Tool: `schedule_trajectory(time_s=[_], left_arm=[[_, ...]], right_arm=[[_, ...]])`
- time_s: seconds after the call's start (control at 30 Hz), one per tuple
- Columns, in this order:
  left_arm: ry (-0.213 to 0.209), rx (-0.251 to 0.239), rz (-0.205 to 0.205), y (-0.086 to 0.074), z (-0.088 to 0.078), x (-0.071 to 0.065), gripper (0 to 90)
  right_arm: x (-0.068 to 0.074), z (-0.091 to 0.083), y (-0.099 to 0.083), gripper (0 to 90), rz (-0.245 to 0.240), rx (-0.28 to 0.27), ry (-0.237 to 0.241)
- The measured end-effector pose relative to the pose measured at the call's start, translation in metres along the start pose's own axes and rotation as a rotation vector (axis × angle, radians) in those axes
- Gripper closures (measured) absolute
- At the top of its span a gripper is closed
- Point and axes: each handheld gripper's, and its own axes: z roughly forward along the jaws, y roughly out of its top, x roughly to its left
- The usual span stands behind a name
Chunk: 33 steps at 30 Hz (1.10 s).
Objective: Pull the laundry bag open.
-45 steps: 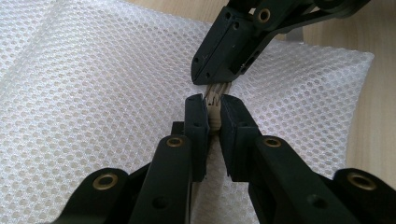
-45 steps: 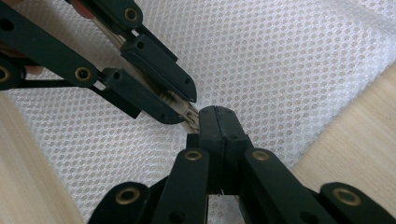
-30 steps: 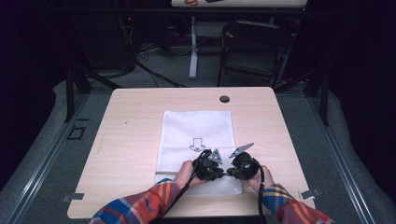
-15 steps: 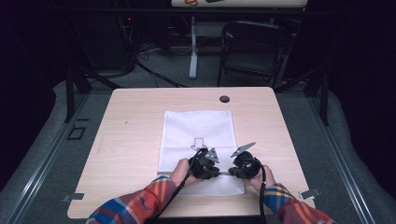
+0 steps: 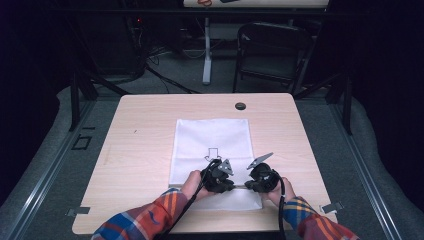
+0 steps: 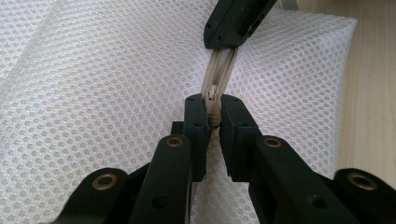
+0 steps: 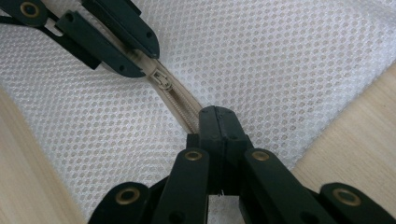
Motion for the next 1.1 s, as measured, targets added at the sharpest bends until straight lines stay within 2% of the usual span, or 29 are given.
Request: schedule_trajectory(time_s=[0.2,0.33,0.5,0.7,0.87,0.9,1.1], left_arm=[[0.003,0.005,0.007,-0.001,-0.002,0.0,81.2],[-0.005,-0.002,-0.004,-0.005,-0.004,0.002,81.2],[-0.006,0.001,-0.001,-0.005,-0.004,0.001,81.2],[0.005,0.003,-0.001,-0.007,-0.006,0.003,81.2],[0.0,0.009,0.001,-0.009,-0.008,0.003,81.2],[-0.011,-0.001,-0.006,-0.01,-0.008,0.004,81.2],[-0.01,0.012,-0.001,-0.011,-0.009,0.004,81.2]], right_arm=[[0.0,0.0,0.0,90.0,-0.002,-0.002,-0.001],[-0.001,0.0,-0.001,90.0,-0.009,-0.002,0.0],[-0.001,0.0,-0.001,90.0,0.001,-0.011,0.012],[-0.001,0.0,-0.001,90.0,0.001,-0.008,0.007],[-0.001,0.0,-0.001,90.0,0.002,-0.001,0.002],[0.0,0.0,-0.001,90.0,0.007,-0.002,0.005],[0.002,-0.001,-0.001,90.0,0.009,0.006,-0.003]])
